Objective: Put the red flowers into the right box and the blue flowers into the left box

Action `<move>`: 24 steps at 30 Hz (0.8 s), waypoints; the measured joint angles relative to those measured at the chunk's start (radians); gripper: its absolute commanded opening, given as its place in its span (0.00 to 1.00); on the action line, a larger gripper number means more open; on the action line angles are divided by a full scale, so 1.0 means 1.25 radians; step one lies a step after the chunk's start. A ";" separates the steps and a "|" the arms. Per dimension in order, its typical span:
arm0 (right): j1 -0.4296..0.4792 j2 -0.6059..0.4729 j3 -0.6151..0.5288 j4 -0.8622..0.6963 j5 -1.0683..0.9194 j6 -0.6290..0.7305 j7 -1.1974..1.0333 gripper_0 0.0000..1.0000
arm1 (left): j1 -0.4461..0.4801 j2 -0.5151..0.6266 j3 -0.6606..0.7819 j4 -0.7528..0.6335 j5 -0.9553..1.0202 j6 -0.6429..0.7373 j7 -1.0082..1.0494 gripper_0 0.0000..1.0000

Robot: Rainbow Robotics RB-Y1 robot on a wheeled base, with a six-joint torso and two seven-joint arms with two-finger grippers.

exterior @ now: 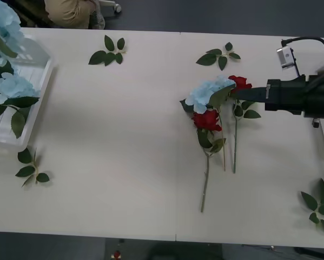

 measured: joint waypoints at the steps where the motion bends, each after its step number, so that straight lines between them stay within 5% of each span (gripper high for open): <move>1: 0.000 0.000 -0.014 0.000 0.012 0.006 -0.035 1.00 | -0.001 0.003 0.003 0.000 -0.032 0.000 0.000 0.00; 12: 0.000 -0.009 -0.068 0.000 0.136 0.056 -0.263 1.00 | -0.002 -0.010 0.095 -0.005 -0.514 0.000 0.000 0.00; 21: -0.036 -0.019 -0.046 -0.005 0.349 0.091 -0.415 1.00 | -0.002 -0.103 0.095 -0.003 -0.687 0.001 0.000 0.00; 24: -0.067 -0.019 -0.004 -0.006 0.471 0.092 -0.430 1.00 | -0.002 -0.123 0.095 -0.003 -0.694 0.019 0.000 0.12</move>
